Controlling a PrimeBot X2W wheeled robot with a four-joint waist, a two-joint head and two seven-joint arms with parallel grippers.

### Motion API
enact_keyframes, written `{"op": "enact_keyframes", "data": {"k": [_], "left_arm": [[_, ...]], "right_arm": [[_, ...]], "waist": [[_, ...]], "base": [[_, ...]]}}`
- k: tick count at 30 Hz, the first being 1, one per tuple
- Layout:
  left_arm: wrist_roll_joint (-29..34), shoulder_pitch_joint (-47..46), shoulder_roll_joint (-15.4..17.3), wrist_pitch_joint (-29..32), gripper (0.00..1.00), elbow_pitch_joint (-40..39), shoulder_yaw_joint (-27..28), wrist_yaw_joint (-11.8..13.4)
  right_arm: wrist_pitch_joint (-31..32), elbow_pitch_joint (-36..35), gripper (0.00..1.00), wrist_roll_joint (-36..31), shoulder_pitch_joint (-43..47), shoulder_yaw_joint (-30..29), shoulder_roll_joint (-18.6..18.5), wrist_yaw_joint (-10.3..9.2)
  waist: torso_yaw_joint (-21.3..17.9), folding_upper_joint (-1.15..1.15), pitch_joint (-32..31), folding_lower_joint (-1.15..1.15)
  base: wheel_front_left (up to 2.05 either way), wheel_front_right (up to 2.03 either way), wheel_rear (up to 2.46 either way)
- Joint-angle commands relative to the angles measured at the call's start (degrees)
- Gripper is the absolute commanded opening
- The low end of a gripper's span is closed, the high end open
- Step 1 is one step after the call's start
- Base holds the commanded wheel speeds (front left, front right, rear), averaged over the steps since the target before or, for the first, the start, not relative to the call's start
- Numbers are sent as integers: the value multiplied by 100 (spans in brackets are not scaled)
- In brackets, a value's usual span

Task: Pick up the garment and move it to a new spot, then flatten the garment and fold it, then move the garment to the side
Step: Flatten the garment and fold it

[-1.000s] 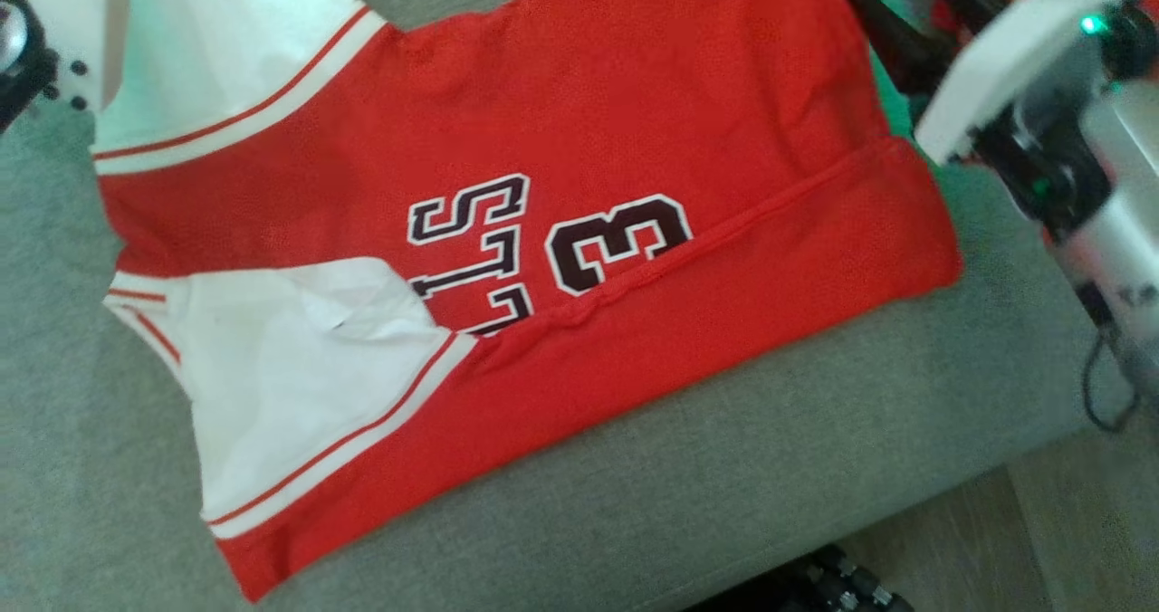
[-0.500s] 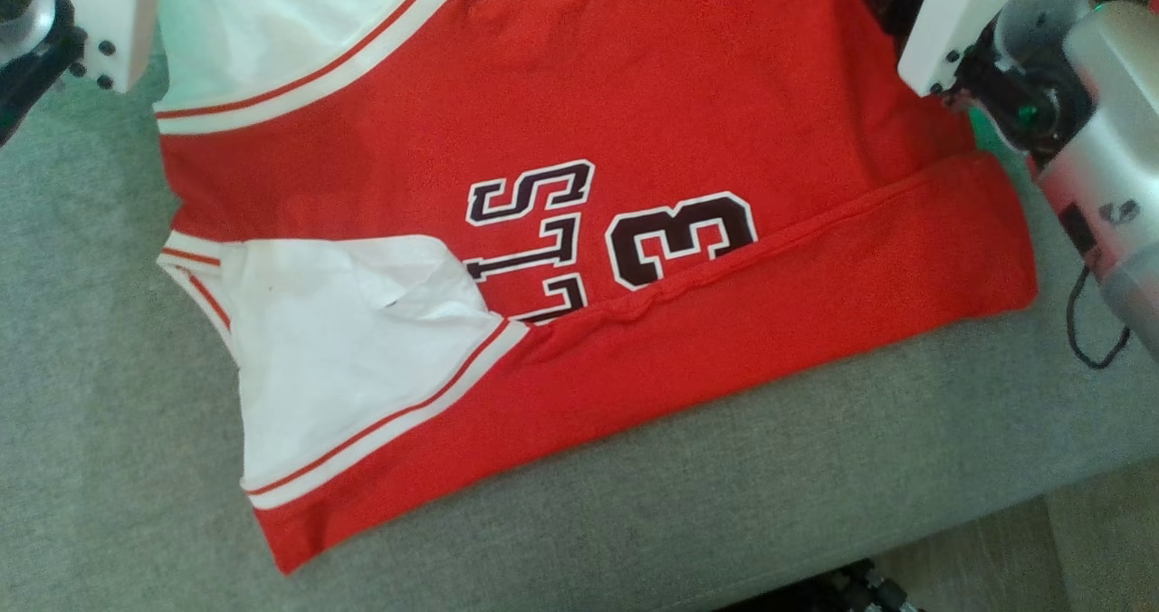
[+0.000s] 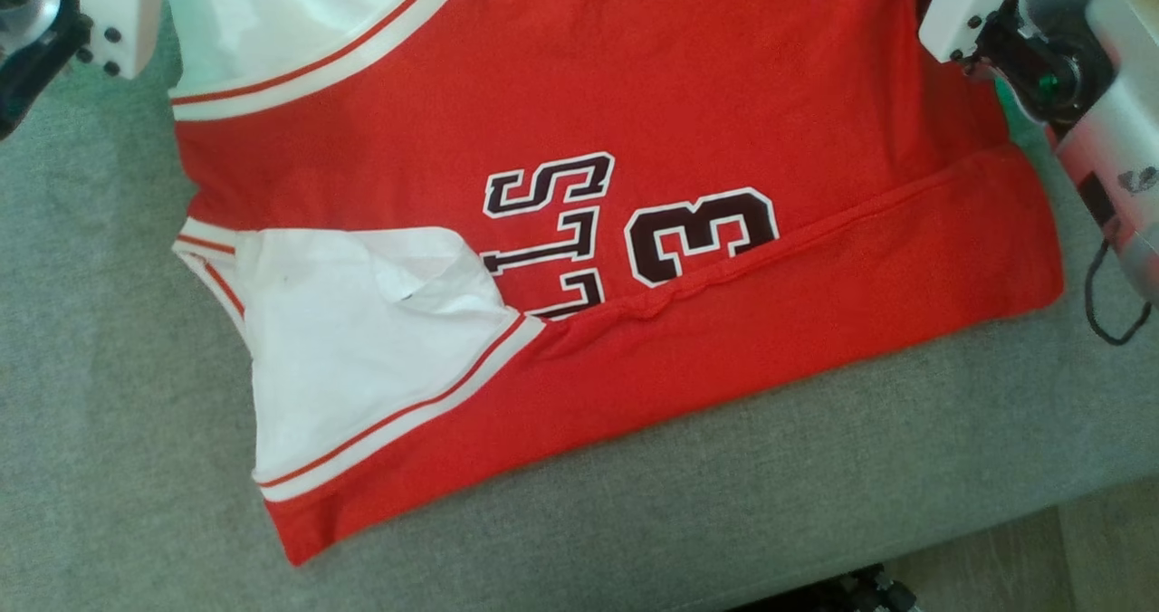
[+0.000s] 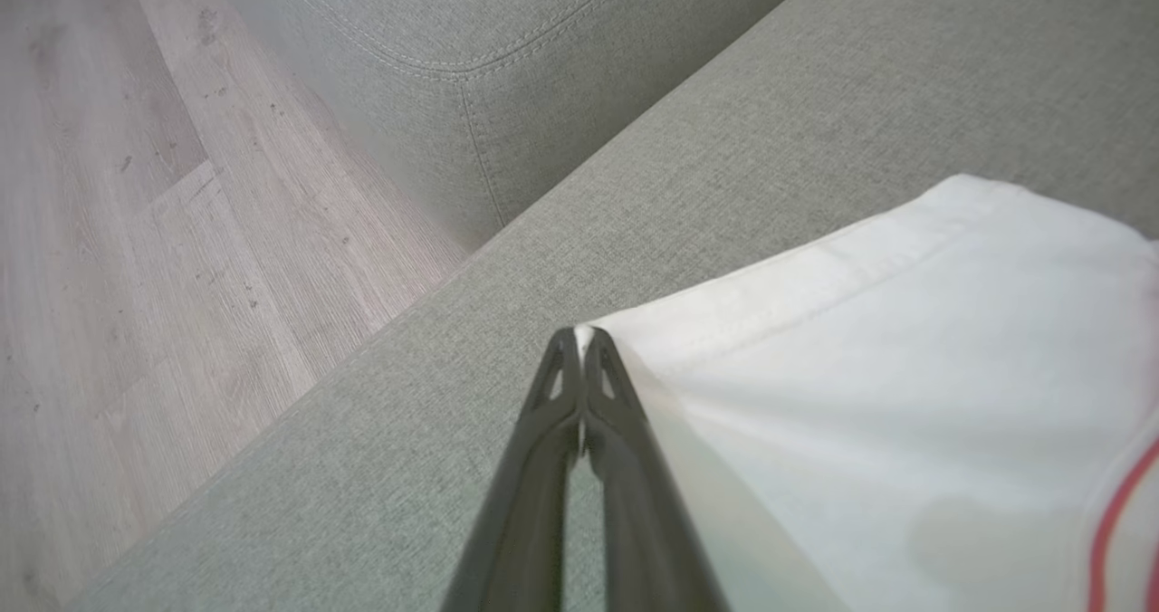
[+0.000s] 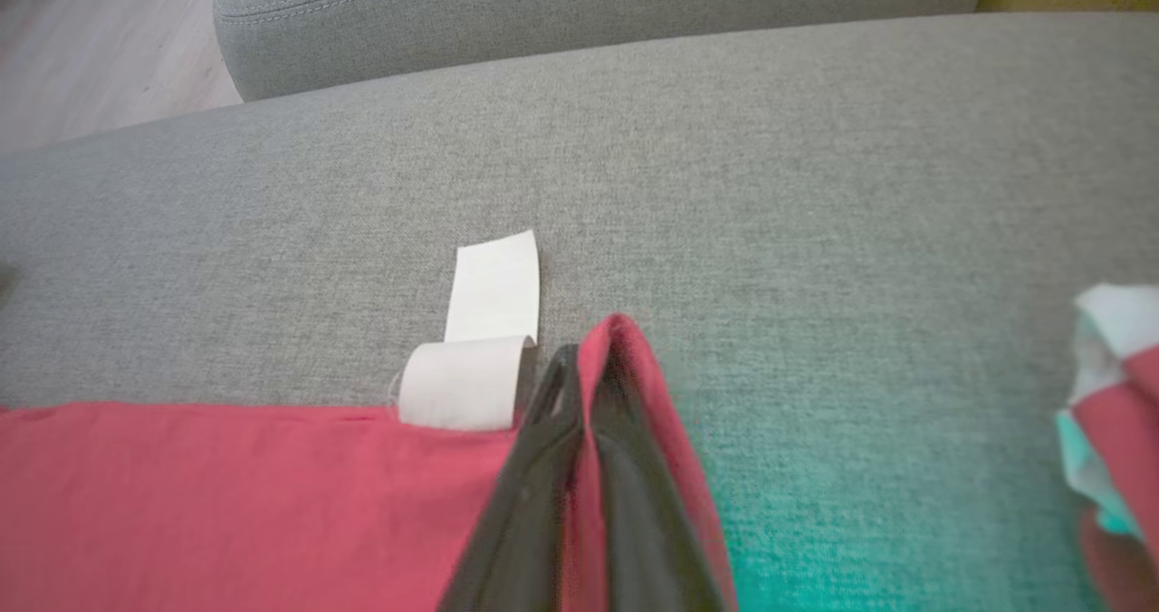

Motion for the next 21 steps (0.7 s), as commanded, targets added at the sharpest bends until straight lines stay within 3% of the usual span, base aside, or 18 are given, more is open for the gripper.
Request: {"op": "enact_keyframes", "data": {"k": [1, 9, 21], "left_arm": [[71, -381, 221, -78, 0, -94, 229, 15], [288, -599, 179, -842, 0, 19, 343, 87], [319, -730, 37, -2337, 0, 162, 546, 14]], "right_arm": [[-98, -53, 0, 63, -93, 27, -124, -4], [-381, -130, 0, 532, -220, -33, -343, -4], [-722, -1185, 0, 1601, 146, -316, -1309, -4]], "waist": [[3, 0, 7, 0], [10, 0, 23, 0], [217, 0, -109, 0]], "base": [[0, 0, 0], [0, 0, 0], [0, 0, 0]]}}
